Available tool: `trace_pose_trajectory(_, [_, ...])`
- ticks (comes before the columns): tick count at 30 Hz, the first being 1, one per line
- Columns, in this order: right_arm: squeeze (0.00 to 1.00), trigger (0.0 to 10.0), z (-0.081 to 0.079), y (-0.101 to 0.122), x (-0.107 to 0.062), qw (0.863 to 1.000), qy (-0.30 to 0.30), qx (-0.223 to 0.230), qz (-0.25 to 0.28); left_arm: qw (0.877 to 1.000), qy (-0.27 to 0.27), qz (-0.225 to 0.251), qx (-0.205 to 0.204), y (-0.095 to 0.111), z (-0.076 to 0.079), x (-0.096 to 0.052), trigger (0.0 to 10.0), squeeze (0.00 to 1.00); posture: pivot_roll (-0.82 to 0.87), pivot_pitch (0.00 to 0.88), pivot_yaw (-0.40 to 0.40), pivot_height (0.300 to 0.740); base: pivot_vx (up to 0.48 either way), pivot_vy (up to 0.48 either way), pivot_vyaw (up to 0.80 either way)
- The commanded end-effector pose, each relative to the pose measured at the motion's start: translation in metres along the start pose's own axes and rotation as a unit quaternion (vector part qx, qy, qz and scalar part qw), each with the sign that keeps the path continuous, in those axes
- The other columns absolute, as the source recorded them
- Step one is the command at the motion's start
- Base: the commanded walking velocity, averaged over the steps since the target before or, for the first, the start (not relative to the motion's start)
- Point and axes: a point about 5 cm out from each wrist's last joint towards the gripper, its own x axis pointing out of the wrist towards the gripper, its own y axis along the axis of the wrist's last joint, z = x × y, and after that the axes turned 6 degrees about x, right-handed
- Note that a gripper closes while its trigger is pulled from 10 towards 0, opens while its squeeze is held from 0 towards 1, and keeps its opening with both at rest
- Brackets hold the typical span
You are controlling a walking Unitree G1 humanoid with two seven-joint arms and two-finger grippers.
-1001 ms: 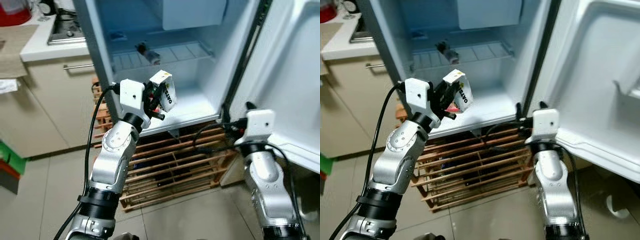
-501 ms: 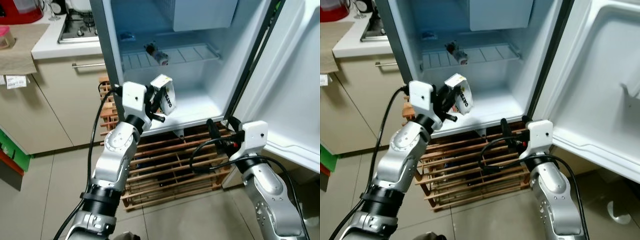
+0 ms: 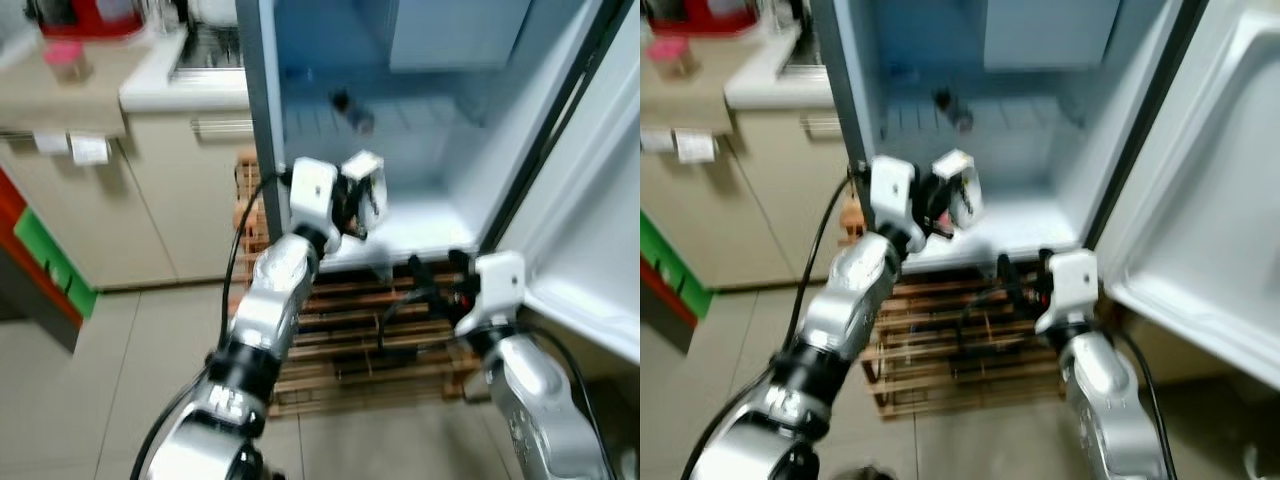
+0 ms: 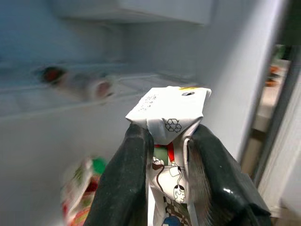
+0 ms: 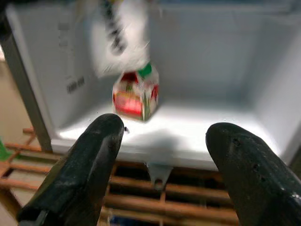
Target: Restocking fridge
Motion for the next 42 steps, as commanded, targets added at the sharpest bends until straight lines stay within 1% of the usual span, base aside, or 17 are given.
trace_pose_trajectory(1, [0.0, 10.0, -0.007, -0.001, -0.003, 1.0, 0.011, -0.008, -0.007, 1.0, -0.008, 0.002, 0.004, 0.002, 0.004, 0.006, 10.0, 0.0, -0.17, 0.097, 0.024, 0.74, 0.458, 0.0, 0.0])
trace_pose_trajectory(3, [0.0, 10.0, -0.007, -0.002, -0.004, 1.0, 0.008, -0.008, -0.009, 1.0, -0.009, 0.0, 0.005, 0.002, 0.004, 0.007, 10.0, 0.0, -0.17, 0.097, 0.024, 0.74, 0.458, 0.0, 0.0])
trace_pose_trajectory(7, [0.0, 10.0, -0.007, -0.001, -0.007, 1.0, -0.002, -0.004, -0.007, 1.0, -0.003, 0.001, -0.006, 0.002, 0.003, 0.009, 10.0, 0.0, -0.18, 0.105, 0.031, 0.74, 0.0, 0.0, 0.0])
trace_pose_trajectory(13, [0.0, 10.0, -0.006, 0.003, -0.006, 1.0, -0.007, -0.007, 0.001, 1.0, -0.018, -0.007, 0.005, -0.001, 0.007, 0.015, 10.0, 0.0, -0.18, 0.114, 0.031, 0.74, 0.0, 0.0, 0.0])
trace_pose_trajectory(16, [0.0, 10.0, -0.01, 0.006, -0.008, 1.0, 0.002, -0.012, 0.004, 0.999, -0.029, -0.021, 0.0, -0.005, 0.012, 0.019, 10.0, 0.0, -0.18, 0.14, 0.038, 0.74, 0.0, 0.0, 0.0])
trace_pose_trajectory(20, [0.0, 10.0, -0.014, 0.007, -0.015, 1.0, 0.007, -0.013, 0.003, 0.999, -0.027, -0.033, 0.004, -0.009, 0.013, 0.022, 10.0, 0.0, -0.2, 0.165, 0.046, 0.74, 0.0, 0.0, 0.0])
trace_pose_trajectory(21, [0.0, 10.0, -0.017, 0.008, -0.02, 1.0, 0.009, -0.012, 0.003, 0.999, -0.008, -0.043, 0.032, -0.012, 0.009, 0.022, 10.0, 0.0, -0.22, 0.18, 0.049, 0.74, 0.0, 0.0, 0.0])
trace_pose_trajectory(22, [0.0, 10.0, -0.019, 0.009, -0.022, 1.0, 0.01, -0.012, 0.004, 0.998, -0.001, -0.055, 0.045, -0.015, 0.007, 0.023, 10.0, 0.0, -0.23, 0.197, 0.056, 0.74, 0.0, 0.0, 0.0])
trace_pose_trajectory(25, [0.0, 10.0, -0.027, 0.014, -0.03, 1.0, 0.019, -0.021, 0.01, 0.994, 0.021, -0.077, 0.069, -0.02, 0.001, 0.024, 10.0, 0.0, -0.25, 0.24, 0.067, 0.74, 0.0, 0.0, 0.0])
trace_pose_trajectory(27, [0.0, 10.0, -0.029, 0.015, -0.034, 0.999, 0.021, -0.023, 0.011, 0.994, 0.026, -0.081, 0.071, -0.021, -0.001, 0.024, 10.0, 0.0, -0.26, 0.245, 0.067, 0.74, 0.0, 0.0, 0.0])
trace_pose_trajectory(28, [0.0, 10.0, -0.033, 0.018, -0.044, 1.0, 0.016, -0.02, 0.01, 0.994, 0.05, -0.072, 0.065, -0.018, -0.009, 0.023, 10.0, 0.0, -0.28, 0.278, 0.062, 0.74, 0.0, 0.0, 0.0])
trace_pose_trajectory(30, [0.0, 10.0, -0.034, 0.019, -0.05, 1.0, 0.01, -0.019, 0.007, 0.992, 0.092, -0.055, 0.065, -0.013, -0.025, 0.022, 10.0, 0.0, -0.29, 0.293, 0.058, 0.74, 0.0, 0.0, 0.0])
trace_pose_trajectory(31, [0.0, 10.0, -0.035, 0.02, -0.054, 1.0, 0.009, -0.02, 0.007, 0.991, 0.106, -0.048, 0.068, -0.011, -0.03, 0.021, 10.0, 0.0, -0.3, 0.302, 0.053, 0.74, 0.0, 0.0, 0.0])
trace_pose_trajectory(36, [0.0, 10.0, -0.042, 0.026, -0.065, 1.0, 0.008, -0.026, 0.007, 0.975, 0.185, -0.029, 0.124, -0.003, -0.059, 0.014, 10.0, 0.0, -0.32, 0.338, 0.034, 0.74, 0.0, 0.0, 0.0])
trace_pose_trajectory(38, [0.0, 10.0, -0.045, 0.027, -0.068, 1.0, 0.009, -0.026, 0.005, 0.973, 0.19, -0.021, 0.129, 0.0, -0.062, 0.014, 10.0, 0.0, -0.32, 0.346, 0.031, 0.74, 0.0, 0.0, 0.0])
trace_pose_trajectory(39, [0.0, 10.0, -0.049, 0.027, -0.074, 1.0, 0.008, -0.021, -0.002, 0.974, 0.184, -0.007, 0.133, 0.005, -0.061, 0.015, 10.0, 0.0, -0.33, 0.354, 0.026, 0.74, 0.0, 0.0, 0.0])
trace_pose_trajectory(42, [0.0, 10.0, -0.053, 0.026, -0.08, 1.0, 0.007, -0.017, -0.01, 0.973, 0.177, 0.009, 0.146, 0.01, -0.059, 0.017, 10.0, 0.0, -0.34, 0.365, 0.023, 0.74, 0.0, 0.0, 0.0])
